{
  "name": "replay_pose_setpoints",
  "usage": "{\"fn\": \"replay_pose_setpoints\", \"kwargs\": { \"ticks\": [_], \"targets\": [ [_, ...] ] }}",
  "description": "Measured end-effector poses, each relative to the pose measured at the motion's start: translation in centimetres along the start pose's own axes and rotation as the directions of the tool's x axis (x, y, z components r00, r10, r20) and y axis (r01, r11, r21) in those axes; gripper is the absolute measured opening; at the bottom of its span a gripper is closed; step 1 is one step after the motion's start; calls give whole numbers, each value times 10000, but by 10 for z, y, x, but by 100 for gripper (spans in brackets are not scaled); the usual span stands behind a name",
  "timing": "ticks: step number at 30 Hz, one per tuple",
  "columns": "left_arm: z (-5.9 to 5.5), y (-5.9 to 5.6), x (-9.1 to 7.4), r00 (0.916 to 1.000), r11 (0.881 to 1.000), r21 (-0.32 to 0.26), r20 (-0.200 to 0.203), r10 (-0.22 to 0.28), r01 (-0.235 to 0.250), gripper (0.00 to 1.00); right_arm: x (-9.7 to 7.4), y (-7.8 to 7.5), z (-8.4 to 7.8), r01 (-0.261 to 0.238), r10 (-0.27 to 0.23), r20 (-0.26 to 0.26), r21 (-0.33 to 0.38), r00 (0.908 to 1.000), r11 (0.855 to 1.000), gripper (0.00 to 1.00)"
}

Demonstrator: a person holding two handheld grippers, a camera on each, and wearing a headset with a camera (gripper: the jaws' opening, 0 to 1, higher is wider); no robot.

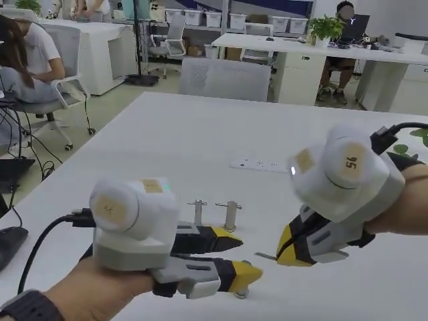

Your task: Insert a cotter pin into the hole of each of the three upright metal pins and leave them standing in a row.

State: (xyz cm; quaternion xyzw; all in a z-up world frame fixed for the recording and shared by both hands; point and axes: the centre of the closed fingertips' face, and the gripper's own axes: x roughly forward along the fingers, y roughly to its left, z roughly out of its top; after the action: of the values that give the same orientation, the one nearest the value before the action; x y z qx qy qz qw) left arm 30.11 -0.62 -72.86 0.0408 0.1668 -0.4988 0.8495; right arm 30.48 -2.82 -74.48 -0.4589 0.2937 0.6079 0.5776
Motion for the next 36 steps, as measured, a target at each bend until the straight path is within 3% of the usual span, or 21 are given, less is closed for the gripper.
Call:
{"fn": "replay_pose_setpoints", "kwargs": {
  "ticks": [14,36],
  "targets": [
    [1,-5,7,9996,9996,92,-122,-266,267,10,1,6,8,-91,92,57,-292,9999,9995,2],
    [-2,-7,10,9981,9982,-316,-333,-515,504,2,2,8,13,52,-45,86,-797,10000,9968,2]
  ]
}}
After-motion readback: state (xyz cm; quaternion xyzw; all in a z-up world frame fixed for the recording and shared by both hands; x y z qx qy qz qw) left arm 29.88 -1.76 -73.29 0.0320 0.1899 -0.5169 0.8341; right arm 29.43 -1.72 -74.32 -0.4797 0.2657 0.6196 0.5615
